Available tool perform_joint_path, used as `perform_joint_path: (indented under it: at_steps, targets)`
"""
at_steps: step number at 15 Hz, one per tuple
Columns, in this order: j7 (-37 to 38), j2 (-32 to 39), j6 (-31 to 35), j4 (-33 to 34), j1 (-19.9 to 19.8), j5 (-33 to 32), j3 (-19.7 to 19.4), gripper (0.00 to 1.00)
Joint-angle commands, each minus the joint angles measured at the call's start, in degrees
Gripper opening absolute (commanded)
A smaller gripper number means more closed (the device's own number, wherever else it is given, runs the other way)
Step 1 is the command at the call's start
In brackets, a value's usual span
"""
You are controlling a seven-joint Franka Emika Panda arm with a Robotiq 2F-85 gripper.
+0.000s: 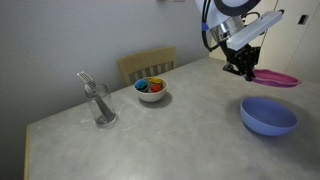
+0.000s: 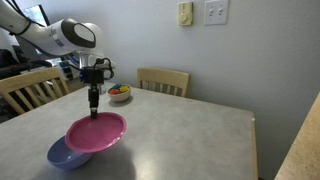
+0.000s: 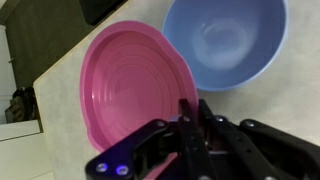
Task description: Put the lid on the bowl
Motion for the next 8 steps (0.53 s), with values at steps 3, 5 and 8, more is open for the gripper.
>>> perform_joint_path:
  at_steps: [3, 5, 8]
  targets:
    - [0.27, -2.05, 0.13, -3.57, -0.09, 1.21, 2.01, 0.03]
    - [-0.80, -2.05, 0.10, -4.58, -0.49, 3.10, 2.80, 0.03]
    - [0.37, -1.94, 1.45, -5.98, -0.06, 7.14, 3.79, 0.03]
